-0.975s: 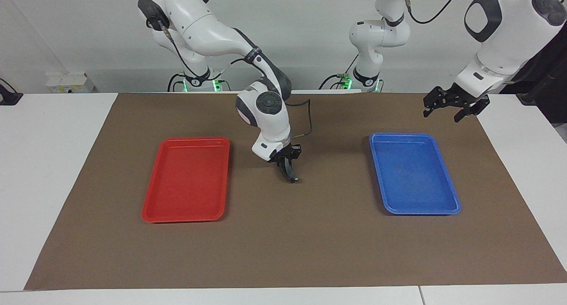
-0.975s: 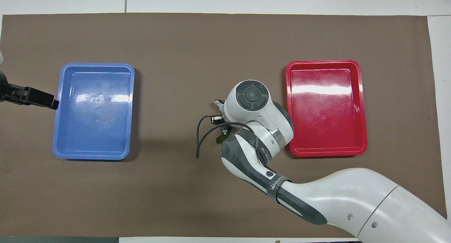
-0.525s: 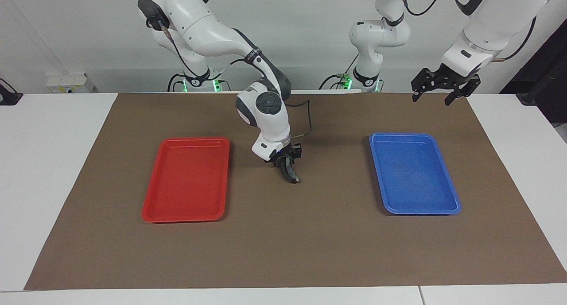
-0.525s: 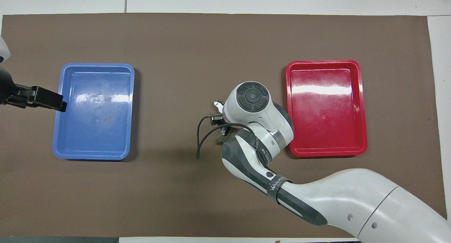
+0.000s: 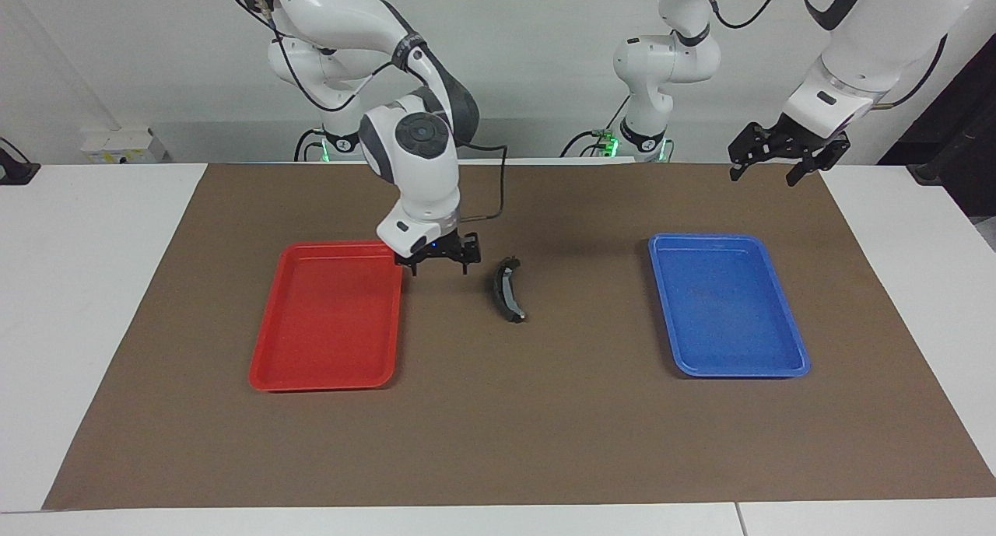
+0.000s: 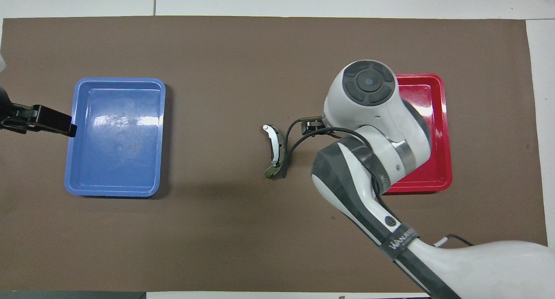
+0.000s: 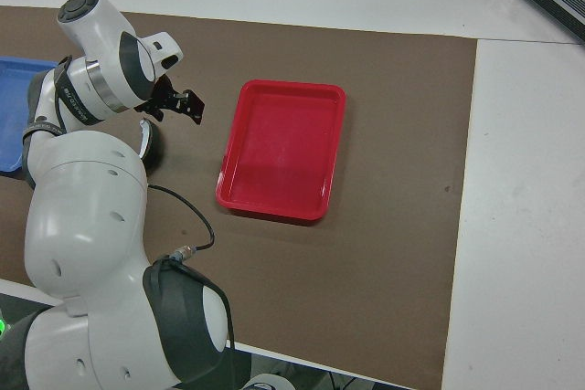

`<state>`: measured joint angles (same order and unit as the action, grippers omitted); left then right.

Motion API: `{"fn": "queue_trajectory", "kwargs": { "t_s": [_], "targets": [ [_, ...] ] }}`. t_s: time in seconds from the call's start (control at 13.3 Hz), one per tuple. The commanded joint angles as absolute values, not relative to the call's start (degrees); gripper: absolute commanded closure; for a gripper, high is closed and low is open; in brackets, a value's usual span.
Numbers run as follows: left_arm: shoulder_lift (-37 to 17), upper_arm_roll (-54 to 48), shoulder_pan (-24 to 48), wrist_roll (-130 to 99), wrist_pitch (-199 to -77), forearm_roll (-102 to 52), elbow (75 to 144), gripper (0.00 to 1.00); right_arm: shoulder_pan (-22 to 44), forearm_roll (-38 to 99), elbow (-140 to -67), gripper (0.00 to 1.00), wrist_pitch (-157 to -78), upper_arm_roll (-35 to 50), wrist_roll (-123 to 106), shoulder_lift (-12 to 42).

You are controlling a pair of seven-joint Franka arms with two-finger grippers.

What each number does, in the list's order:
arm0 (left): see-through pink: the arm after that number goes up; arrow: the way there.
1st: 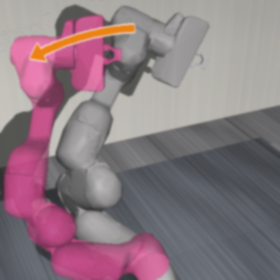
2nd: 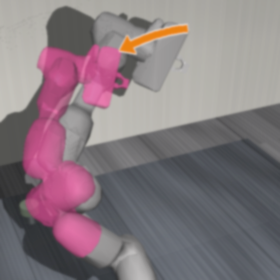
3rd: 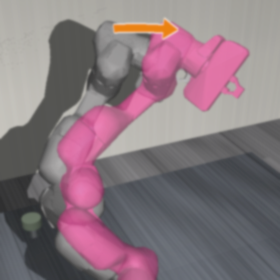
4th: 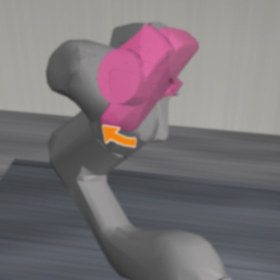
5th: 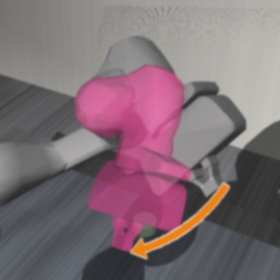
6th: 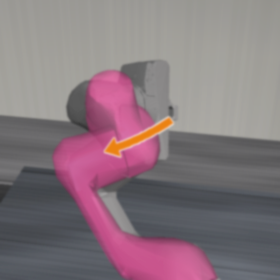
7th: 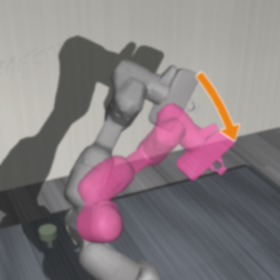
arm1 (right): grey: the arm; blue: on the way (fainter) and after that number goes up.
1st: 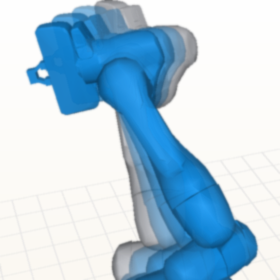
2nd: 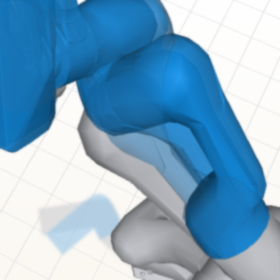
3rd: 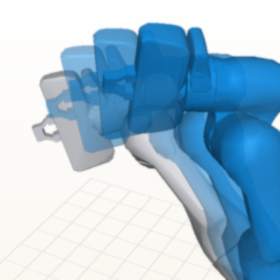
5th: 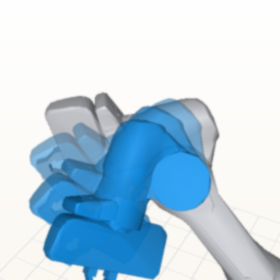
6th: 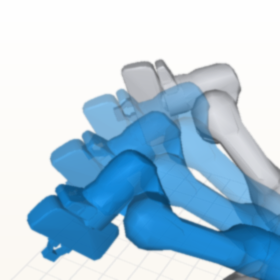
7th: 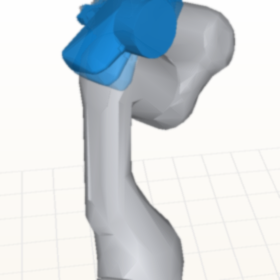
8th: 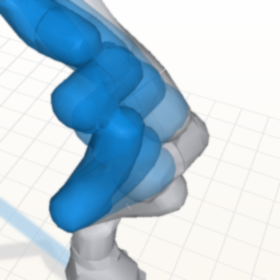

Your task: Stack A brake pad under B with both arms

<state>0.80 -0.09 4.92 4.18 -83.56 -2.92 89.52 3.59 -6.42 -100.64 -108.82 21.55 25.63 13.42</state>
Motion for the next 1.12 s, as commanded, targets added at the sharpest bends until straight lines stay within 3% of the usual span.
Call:
{"fn": "queue_trajectory", "kwargs": {
  "t_s": [0.0,0.38,0.6,1.05],
  "targets": [
    [1.2,-0.1,5.2,3.8,-84.0,-2.1,90.7,0.0,2.5,-0.7,-101.8,0.0,-102.9,14.4,13.7,7.8],
    [1.2,-0.1,5.2,3.9,-84.0,-2.1,91.0,0.0,2.5,0.5,-97.2,0.0,-89.2,2.7,3.9,1.3],
    [1.2,-0.1,5.2,3.9,-84.0,-2.1,91.1,0.0,2.4,0.2,-97.1,0.0,-85.1,-1.7,-0.3,-2.1],
    [1.2,-0.5,5.3,3.8,-83.8,-2.1,91.1,0.0,2.5,0.1,-95.0,0.0,-81.9,-6.9,-1.6,-3.4]
  ]
}}
